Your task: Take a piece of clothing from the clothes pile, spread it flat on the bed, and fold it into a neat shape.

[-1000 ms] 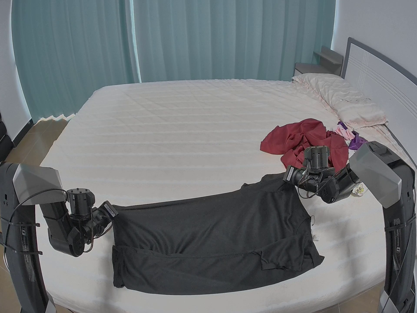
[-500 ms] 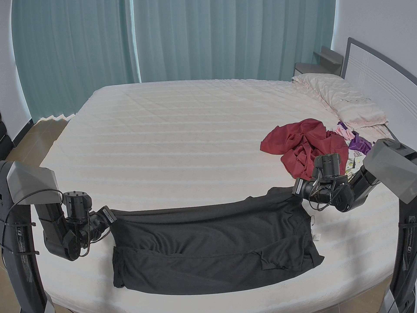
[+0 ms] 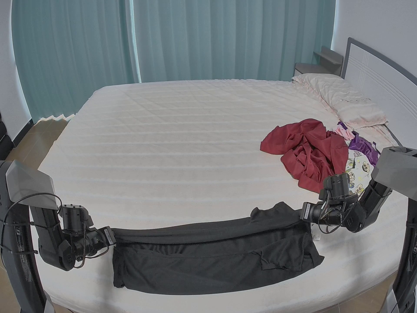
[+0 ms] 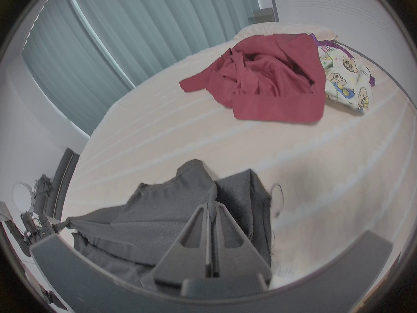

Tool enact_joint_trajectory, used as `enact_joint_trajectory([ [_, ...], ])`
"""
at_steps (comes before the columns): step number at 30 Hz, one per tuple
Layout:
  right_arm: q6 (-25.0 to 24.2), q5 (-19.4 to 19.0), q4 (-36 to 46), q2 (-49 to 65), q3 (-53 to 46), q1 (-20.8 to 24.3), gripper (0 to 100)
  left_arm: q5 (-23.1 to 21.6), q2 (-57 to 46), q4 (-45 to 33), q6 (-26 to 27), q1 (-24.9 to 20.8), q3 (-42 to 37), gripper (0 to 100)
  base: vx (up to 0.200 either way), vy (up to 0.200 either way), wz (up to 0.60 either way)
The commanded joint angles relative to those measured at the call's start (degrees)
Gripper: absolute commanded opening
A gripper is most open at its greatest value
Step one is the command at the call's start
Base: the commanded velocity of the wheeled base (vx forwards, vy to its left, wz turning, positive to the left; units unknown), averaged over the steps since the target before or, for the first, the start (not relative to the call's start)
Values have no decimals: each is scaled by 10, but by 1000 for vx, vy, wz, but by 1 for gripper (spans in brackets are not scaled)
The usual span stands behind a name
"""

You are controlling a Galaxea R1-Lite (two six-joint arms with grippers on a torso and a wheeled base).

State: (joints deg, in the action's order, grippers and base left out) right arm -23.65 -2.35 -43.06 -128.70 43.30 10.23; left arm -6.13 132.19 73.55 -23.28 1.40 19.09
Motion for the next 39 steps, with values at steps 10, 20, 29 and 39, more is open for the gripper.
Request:
enact_joint_trajectory([
  [10, 7, -2, -75, -38, -84, 4, 0, -1, 48, 0, 95, 19, -39, 0, 0, 0, 0],
  [20, 4, -6, -116, -41, -101, 3, 100, -2, 53, 4, 109, 15, -58, 100, 0, 0, 0],
  [29, -33, -34, -142, 30, -110, 7, 100, -92, 10, 22, 87, 62, -61, 100, 0, 0, 0],
  [39, -66, -70, -142, -28, -82, 22, 100, -188, -36, -51, 13, 140, -2, 100, 0, 0, 0],
])
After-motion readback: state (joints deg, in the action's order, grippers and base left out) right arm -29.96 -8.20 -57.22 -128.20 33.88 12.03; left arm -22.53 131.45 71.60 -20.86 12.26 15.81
